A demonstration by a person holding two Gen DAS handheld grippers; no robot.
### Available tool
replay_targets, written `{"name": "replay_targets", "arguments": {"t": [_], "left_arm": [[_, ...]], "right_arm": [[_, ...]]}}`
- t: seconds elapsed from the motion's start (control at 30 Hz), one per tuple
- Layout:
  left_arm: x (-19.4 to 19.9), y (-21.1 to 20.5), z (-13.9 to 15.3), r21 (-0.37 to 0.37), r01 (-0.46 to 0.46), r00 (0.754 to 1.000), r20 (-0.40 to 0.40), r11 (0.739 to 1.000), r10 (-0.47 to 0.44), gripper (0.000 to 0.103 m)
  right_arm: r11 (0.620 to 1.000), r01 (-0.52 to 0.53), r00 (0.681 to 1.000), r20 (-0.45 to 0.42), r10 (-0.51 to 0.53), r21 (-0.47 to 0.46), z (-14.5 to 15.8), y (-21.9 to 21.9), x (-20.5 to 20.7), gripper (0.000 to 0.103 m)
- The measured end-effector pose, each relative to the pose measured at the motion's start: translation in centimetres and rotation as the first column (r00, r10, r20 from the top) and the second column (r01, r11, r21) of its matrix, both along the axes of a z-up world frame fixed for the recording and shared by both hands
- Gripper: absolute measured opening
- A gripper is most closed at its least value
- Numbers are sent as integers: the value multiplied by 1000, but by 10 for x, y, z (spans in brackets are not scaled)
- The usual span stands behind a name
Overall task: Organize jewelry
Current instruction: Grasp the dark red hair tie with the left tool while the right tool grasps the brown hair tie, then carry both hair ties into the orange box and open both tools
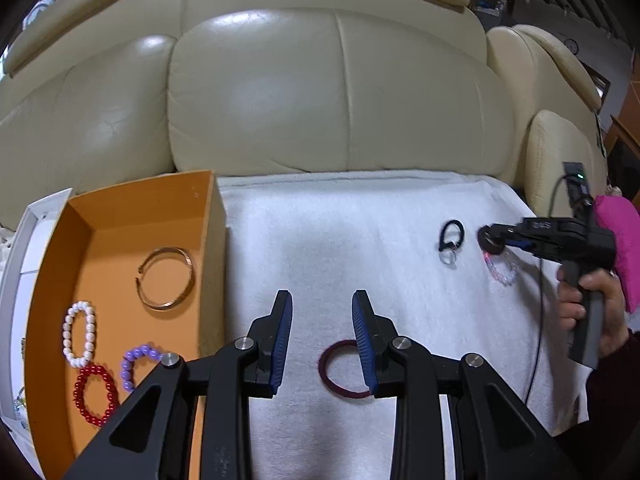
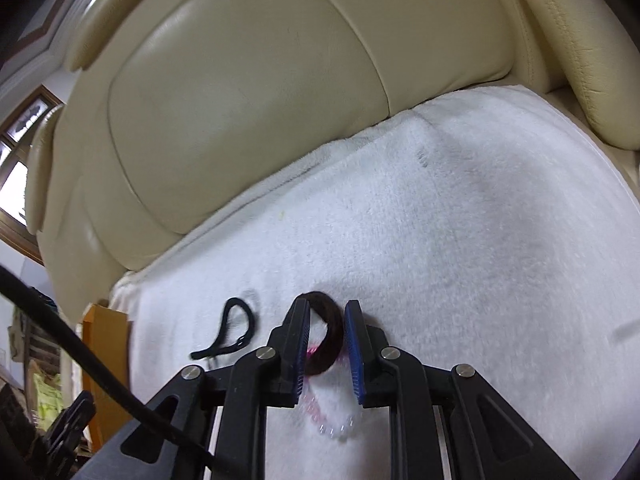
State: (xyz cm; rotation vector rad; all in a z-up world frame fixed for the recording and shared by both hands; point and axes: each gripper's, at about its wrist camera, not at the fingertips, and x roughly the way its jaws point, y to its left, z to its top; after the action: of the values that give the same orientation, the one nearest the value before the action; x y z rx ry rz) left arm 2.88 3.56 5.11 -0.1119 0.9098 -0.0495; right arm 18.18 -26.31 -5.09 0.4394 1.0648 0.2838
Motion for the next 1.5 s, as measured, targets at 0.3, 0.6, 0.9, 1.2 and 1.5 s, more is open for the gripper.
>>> {"name": "replay_targets", "arguments": {"t": [0.3, 0.6, 0.9, 1.2, 1.5], "left_arm": [[6, -29, -26, 56, 82, 992, -103, 995, -76, 31], [0, -38, -50, 57, 115, 979, -177, 992, -103, 31], [-10, -30, -56, -36, 135, 977, -163, 990, -139, 22], [-14, -43, -47, -55, 174, 975, -127, 983, -180, 5], [-32, -29, 6, -106, 162, 987, 24, 981, -161, 4]], "right_arm": [[999, -35, 991, 126, 39, -34, 29, 5, -20, 10], [994, -98, 983, 160, 89, 51, 56, 9, -49, 10], [985, -172, 974, 152, 169, 3, 51, 37, -60, 10], [981, -191, 969, 160, 190, -7, 52, 46, -62, 10], [969, -246, 953, 184, 240, 12, 65, 65, -70, 10]]}}
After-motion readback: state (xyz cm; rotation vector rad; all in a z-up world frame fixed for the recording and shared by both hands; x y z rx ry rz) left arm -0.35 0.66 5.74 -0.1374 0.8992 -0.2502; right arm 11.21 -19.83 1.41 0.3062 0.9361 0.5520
